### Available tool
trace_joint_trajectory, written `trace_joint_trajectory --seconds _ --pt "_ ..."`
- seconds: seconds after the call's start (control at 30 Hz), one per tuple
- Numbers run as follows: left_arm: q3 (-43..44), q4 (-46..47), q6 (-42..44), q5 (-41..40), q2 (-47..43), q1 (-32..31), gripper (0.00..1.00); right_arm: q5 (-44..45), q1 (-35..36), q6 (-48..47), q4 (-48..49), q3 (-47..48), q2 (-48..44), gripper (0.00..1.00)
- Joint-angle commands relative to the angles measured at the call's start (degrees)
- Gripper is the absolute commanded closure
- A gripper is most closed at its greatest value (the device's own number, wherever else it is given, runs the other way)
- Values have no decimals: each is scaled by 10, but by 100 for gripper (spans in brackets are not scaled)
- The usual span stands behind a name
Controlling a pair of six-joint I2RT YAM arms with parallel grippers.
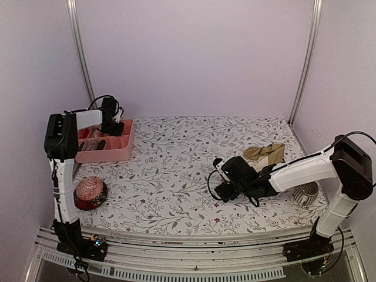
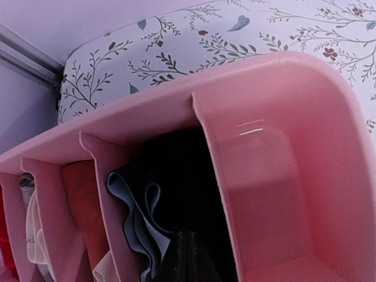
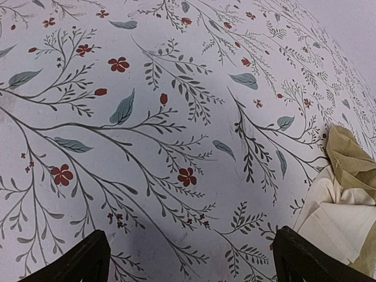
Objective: Roll the underwear
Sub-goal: Adjust the underwear in the storage box.
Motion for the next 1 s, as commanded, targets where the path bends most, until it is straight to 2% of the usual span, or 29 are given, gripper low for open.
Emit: trace_joint_trajectory --seconds 0.0,0.13,0.4,0.53,0.7,0.83,0.97 --pt "-28 5 6 -29 8 -2 96 -6 -3 -1 6 13 8 1" --pt "-38 16 7 -29 8 -1 92 -7 -2 0 6 14 9 1" --pt "38 8 8 -30 -12 -3 62 -2 -3 0 8 13 14 1" --pt "67 -1 11 -29 -38 -10 32 -6 -3 0 17 7 8 1" --pt "66 -3 17 -31 -79 -24 3 -16 -18 9 29 -5 -6 1" --pt "18 -4 31 -4 -134 -44 2 -43 -58 44 37 -25 -40 1" --pt "-102 38 58 45 -246 -86 2 -44 -103 78 46 -55 -96 1"
